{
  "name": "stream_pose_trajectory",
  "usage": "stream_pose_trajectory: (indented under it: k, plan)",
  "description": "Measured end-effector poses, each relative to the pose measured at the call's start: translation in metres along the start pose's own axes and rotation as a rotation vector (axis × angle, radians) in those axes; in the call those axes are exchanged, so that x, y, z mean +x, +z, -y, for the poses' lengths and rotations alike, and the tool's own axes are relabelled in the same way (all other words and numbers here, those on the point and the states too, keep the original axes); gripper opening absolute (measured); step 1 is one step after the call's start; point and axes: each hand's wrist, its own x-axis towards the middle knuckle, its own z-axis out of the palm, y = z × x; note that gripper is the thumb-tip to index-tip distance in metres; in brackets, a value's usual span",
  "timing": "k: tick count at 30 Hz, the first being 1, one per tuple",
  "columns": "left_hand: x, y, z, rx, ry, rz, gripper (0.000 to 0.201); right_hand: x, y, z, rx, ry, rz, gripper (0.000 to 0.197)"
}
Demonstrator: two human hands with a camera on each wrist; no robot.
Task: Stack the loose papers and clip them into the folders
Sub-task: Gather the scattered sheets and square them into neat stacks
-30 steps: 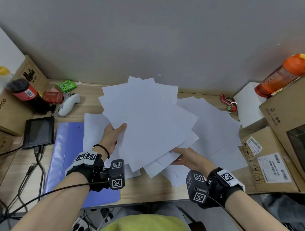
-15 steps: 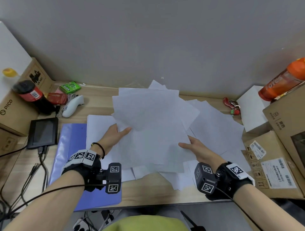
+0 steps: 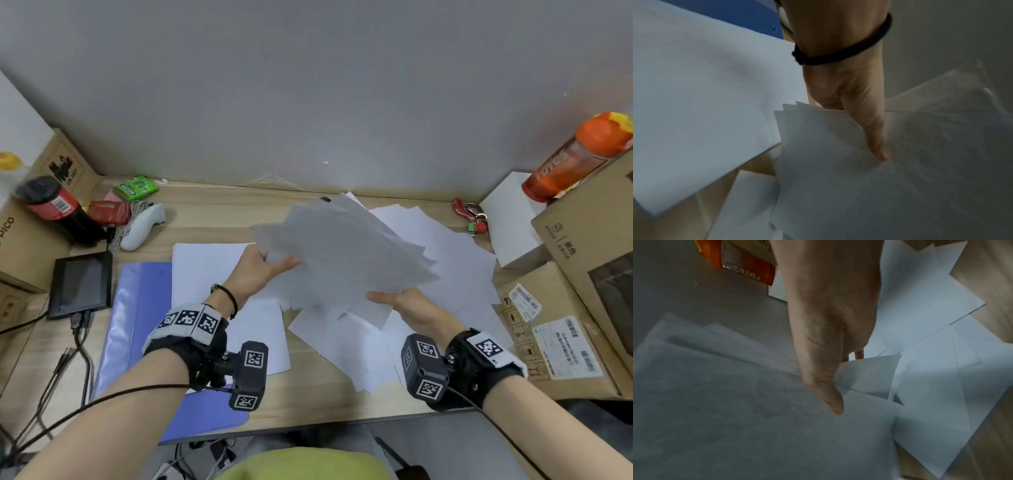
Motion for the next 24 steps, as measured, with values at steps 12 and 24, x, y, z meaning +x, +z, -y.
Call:
stream_pose_trajectory:
  k: [12, 24]
  plan:
    - [-0.013, 0.017, -0.007, 0.051, 0.025, -0.049, 0.026, -0.016, -0.003, 0.000, 0.215, -0.109, -0.079, 0.023]
    - [-0.010, 0.033, -0.026, 0.085, -0.071, 0.078, 0.044, -0.010, -0.007, 0.016, 0.135, -0.167, -0.139, 0.051]
